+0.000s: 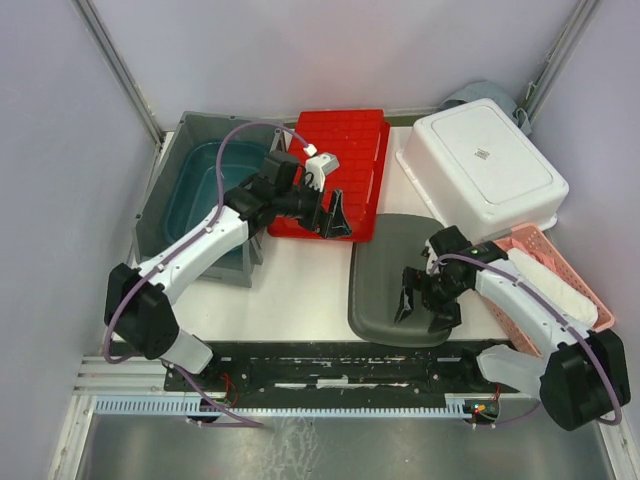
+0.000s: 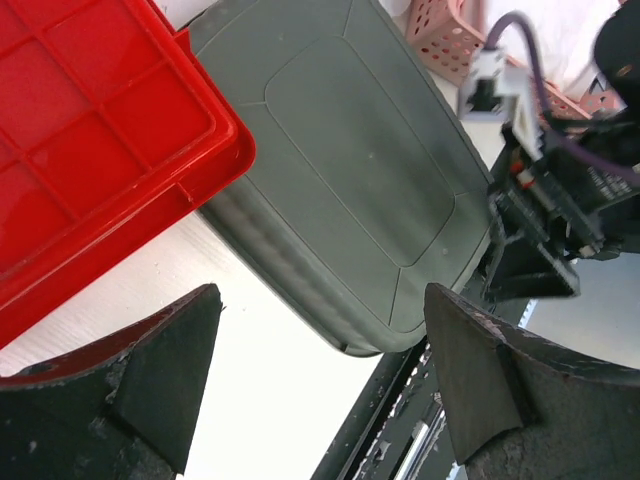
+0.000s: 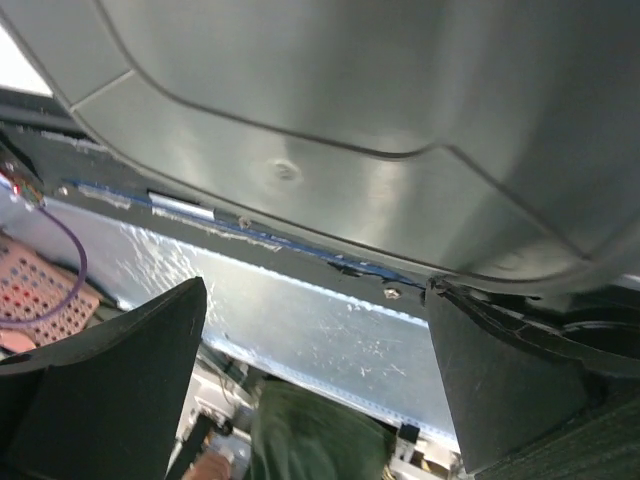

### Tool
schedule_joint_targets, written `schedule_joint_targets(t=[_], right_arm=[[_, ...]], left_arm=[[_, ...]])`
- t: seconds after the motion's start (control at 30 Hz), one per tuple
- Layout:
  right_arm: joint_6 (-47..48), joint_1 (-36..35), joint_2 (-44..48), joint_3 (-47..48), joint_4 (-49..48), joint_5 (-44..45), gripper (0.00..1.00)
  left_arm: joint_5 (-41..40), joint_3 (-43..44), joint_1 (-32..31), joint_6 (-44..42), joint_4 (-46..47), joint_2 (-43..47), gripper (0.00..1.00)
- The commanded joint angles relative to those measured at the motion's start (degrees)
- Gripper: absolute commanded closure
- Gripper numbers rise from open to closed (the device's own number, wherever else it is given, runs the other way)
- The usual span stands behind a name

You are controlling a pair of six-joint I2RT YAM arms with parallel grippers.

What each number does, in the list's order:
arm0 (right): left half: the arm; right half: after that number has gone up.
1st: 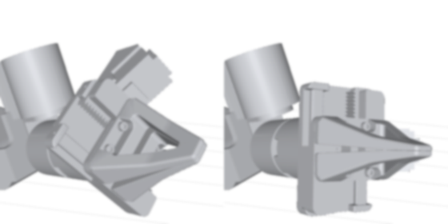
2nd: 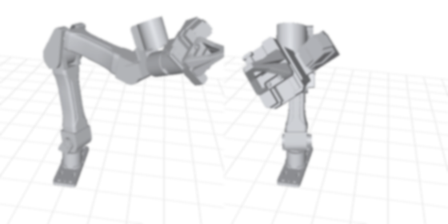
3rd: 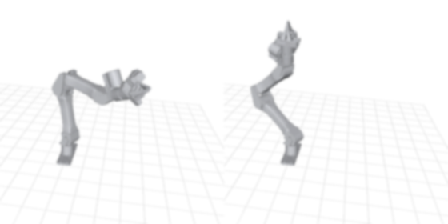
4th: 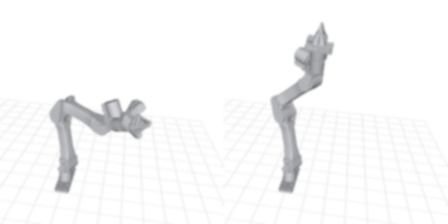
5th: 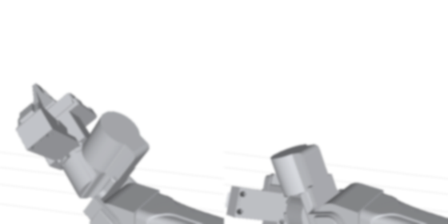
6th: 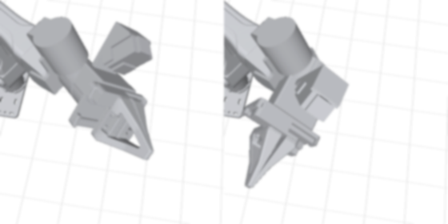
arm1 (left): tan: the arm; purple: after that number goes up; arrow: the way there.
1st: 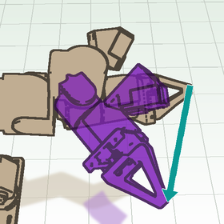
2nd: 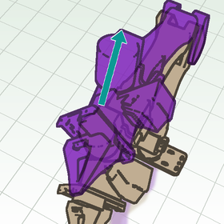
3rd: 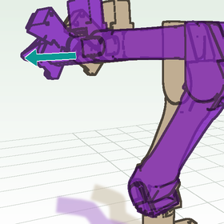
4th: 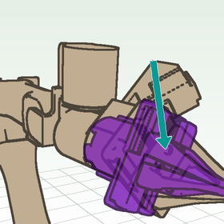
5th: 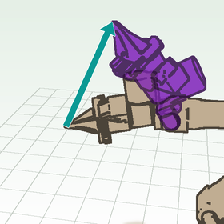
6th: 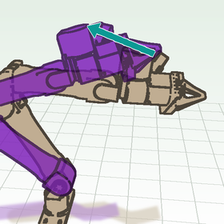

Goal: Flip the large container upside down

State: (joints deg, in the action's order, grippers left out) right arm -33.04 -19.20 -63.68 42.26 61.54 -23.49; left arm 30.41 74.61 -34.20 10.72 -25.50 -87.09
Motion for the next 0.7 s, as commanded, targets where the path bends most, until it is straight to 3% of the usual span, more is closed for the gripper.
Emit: schedule_joint_targets(t=[0.0, 0.2, 0.3, 0.4, 0.67], right_arm=[[-1.5, -5.5, -4.1, 1.4, -8.2, -4.1, 0.01], [0.0, -10.6, -13.6, 9.7, -17.0, -8.5, 0.01], [4.8, -10.5, -13.5, 18.4, -14.6, -1.1, 0.01], [8.2, -6.7, -17.3, 26.2, -13.4, 8.0, 0.01], [4.6, 6.3, -36.9, 43.5, -23.4, 9.8, 0.01]], left_arm=[[0.7, 0.1, -0.2, -1.7, 2.8, 2.8, 0.11], [-3.4, -3.2, 0.7, 0.7, 6.6, 6.8, 0.11], [-5.5, -3.2, 1.6, 0.6, 5.8, 8.6, 0.11], [-7.5, -4.2, 1.8, 2.7, 6.4, 10.7, 0.10], [-9.9, -10.8, 1.6, 11.4, 10.4, 16.7, 0.10]])
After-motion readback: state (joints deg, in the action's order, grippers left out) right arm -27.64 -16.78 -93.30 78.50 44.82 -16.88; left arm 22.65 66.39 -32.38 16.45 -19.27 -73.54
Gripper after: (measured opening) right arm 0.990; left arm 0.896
